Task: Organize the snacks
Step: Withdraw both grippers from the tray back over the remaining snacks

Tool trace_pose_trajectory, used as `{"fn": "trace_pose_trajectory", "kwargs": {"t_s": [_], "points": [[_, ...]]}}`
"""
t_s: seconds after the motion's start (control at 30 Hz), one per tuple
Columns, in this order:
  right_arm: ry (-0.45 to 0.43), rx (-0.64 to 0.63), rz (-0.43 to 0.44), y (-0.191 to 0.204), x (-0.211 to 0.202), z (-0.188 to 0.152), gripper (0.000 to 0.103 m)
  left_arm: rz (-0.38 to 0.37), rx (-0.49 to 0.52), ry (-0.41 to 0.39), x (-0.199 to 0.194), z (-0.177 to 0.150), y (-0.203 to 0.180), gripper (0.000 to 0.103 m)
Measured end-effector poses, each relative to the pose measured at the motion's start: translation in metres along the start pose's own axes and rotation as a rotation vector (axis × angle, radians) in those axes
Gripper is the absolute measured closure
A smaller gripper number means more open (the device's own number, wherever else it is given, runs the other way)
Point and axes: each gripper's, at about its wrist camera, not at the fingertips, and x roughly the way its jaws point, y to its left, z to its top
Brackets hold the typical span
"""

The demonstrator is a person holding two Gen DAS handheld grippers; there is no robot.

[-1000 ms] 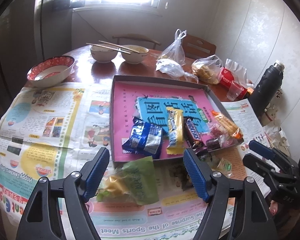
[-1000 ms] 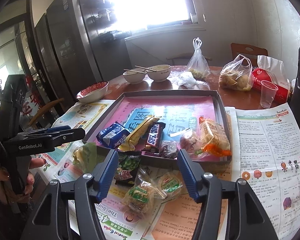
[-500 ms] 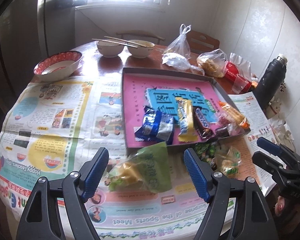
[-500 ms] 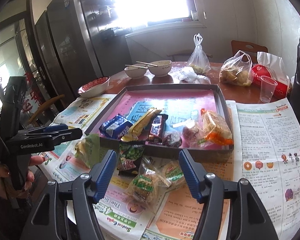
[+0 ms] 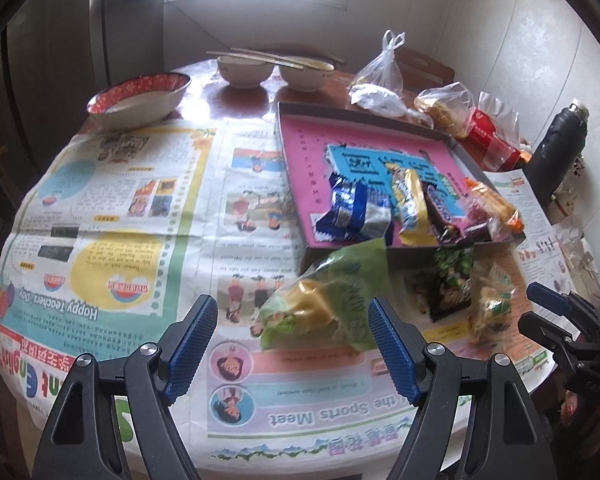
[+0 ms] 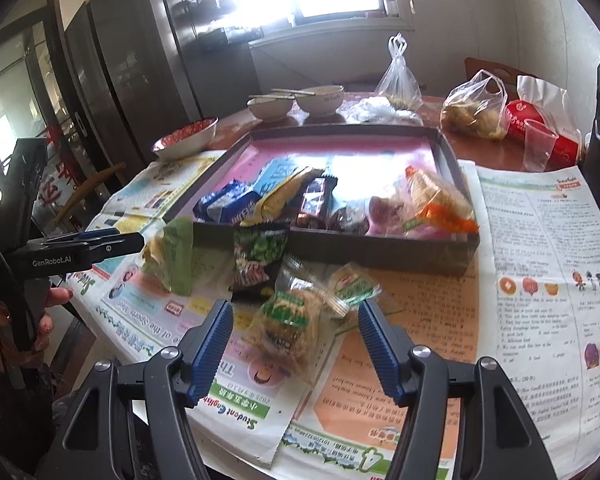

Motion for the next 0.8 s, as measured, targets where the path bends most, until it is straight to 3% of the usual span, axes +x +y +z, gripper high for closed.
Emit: {"fn": "trace_pose_trajectory", "kwargs": {"t_s": [0.8], "points": [[0.054, -0.028, -0.010, 0.016, 0.028, -0.005, 0.038, -0.005, 0.011, 0.046, 0.034, -0.002, -0.006, 0.024]]}}
